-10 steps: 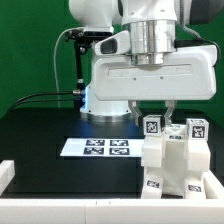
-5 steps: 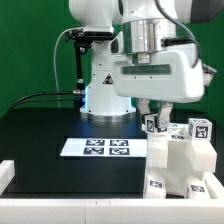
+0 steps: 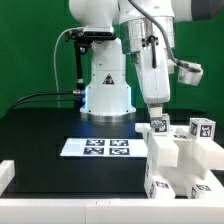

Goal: Assemble chair

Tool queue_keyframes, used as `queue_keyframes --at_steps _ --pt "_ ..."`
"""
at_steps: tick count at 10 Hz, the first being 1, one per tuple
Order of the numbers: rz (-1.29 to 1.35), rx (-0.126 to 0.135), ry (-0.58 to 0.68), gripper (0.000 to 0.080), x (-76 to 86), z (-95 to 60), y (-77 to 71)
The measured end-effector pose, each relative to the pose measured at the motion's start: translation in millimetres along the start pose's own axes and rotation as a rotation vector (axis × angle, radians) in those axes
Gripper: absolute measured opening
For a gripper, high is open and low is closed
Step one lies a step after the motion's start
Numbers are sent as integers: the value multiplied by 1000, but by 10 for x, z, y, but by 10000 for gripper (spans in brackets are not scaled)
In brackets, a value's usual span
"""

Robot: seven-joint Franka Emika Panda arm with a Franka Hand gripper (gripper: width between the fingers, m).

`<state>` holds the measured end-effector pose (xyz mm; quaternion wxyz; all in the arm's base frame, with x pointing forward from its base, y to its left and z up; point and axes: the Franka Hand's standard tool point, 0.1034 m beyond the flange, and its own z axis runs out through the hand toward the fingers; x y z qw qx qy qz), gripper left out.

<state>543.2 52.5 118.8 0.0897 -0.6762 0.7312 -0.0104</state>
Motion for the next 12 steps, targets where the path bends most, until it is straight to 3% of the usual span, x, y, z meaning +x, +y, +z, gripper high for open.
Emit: queue_keyframes --at_steps 1,2,3,6,8,10,12 --pt "-69 -3 4 364 0 7 4" --pt "-204 -15 9 549 -20 18 11" --pt "-366 -28 16 627 -53 12 -13" --pt "-714 -44 14 648 -82 26 -4" --pt "-884 -47 14 649 -62 24 -9" --pt "-1214 -57 55 646 20 4 -97" --pt "-1196 -59 52 392 14 17 -78"
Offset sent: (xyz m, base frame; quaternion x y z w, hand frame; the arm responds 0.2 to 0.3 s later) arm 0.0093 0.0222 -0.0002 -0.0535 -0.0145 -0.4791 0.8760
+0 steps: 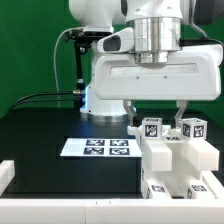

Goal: Assemble chair

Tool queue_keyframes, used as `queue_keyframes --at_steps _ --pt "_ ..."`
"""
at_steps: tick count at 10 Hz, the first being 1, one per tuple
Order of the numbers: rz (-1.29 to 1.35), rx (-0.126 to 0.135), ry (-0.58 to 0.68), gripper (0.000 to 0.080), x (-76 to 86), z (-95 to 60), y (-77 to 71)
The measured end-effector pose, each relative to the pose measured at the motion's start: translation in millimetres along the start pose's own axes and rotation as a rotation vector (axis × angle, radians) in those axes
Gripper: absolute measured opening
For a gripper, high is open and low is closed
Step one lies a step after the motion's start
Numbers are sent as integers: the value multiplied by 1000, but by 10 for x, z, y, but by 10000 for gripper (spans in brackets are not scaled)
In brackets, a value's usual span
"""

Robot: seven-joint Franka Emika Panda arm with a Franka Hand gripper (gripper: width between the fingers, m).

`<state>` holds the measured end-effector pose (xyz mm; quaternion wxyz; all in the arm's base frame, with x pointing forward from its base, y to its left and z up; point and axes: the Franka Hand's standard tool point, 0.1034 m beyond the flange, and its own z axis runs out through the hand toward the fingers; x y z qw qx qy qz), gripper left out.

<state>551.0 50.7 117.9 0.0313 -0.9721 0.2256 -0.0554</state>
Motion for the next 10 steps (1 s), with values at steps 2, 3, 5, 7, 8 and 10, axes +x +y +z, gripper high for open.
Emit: queue_keyframes --at_steps 2,3,5,7,8,10 --pt "38 0 0 281 0 1 1" --pt "187 0 -7 281 -6 -1 -4" --pt "490 -5 -17 281 -9 -12 -22" --pt "854 21 -24 281 -18 -7 -41" --pt "986 40 -29 282 -4 -2 -28" --pt "1002 40 -27 282 -5 4 -21"
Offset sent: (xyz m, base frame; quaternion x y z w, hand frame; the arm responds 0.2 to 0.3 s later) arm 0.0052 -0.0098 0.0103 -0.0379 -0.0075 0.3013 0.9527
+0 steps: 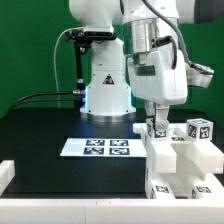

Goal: Assemble chair

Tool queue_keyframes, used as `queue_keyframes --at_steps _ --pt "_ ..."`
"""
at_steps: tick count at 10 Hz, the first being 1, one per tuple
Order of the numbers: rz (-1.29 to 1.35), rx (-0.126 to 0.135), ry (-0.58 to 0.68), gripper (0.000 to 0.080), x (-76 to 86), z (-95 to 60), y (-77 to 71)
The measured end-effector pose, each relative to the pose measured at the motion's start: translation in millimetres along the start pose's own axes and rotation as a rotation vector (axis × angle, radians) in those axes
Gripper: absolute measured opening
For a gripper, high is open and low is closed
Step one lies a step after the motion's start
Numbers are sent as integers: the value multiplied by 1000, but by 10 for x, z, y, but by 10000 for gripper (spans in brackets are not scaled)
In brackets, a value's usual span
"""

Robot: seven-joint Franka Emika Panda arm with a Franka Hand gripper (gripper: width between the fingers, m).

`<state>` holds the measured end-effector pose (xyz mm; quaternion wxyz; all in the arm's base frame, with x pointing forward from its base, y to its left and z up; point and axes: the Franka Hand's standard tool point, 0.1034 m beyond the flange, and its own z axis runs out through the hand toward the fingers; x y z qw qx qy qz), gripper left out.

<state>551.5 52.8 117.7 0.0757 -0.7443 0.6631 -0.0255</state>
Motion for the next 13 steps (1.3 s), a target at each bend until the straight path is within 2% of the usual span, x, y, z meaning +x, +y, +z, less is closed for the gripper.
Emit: queue_keyframes --at_steps 1,2,3,4,5,6,9,10,11,13 --pt "-23 0 0 282 0 0 1" --pt "-105 -7 2 352 -2 4 6" --pt "-273 -24 3 535 -16 12 2" --pt "-434 -34 1 614 -23 26 12" --pt "-558 -47 -8 614 -37 41 41" --pt "-619 -45 -7 643 -26 38 36" --pt "-810 -48 -9 649 -20 39 38" --pt "-1194 -77 17 649 -56 48 32" --pt "-1254 -72 14 649 -89 60 35" --pt "-1155 -70 16 619 -76 59 35"
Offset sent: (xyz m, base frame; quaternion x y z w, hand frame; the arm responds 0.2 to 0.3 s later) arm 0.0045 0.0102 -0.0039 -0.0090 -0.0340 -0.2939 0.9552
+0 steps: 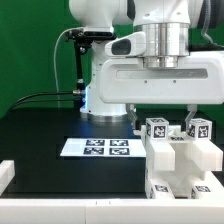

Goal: Assemble chair

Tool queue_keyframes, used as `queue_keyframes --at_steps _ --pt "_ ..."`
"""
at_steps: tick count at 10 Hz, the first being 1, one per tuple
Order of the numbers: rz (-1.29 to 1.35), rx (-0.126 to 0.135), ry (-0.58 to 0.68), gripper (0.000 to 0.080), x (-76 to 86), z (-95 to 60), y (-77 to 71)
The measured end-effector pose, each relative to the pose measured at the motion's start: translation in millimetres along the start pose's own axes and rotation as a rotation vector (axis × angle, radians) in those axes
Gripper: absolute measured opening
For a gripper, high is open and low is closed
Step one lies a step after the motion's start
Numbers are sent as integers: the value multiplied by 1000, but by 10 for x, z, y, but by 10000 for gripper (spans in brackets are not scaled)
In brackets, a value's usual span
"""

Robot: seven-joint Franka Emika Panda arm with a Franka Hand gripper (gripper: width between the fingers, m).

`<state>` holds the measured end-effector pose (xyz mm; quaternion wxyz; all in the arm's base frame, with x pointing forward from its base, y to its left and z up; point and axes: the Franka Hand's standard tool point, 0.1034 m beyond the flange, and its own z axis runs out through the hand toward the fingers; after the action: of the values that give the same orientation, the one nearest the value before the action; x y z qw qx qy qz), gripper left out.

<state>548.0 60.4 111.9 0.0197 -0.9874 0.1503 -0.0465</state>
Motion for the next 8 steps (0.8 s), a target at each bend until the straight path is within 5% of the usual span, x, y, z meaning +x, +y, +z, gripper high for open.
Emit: queue_keyframes --at_steps 1,2,3,8 --pt "52 0 0 427 -1 0 -1" --pt "116 1 1 427 5 -2 3" --pt "254 1 -1 280 13 -9 6" --pt "1063 16 -9 280 32 -24 -41"
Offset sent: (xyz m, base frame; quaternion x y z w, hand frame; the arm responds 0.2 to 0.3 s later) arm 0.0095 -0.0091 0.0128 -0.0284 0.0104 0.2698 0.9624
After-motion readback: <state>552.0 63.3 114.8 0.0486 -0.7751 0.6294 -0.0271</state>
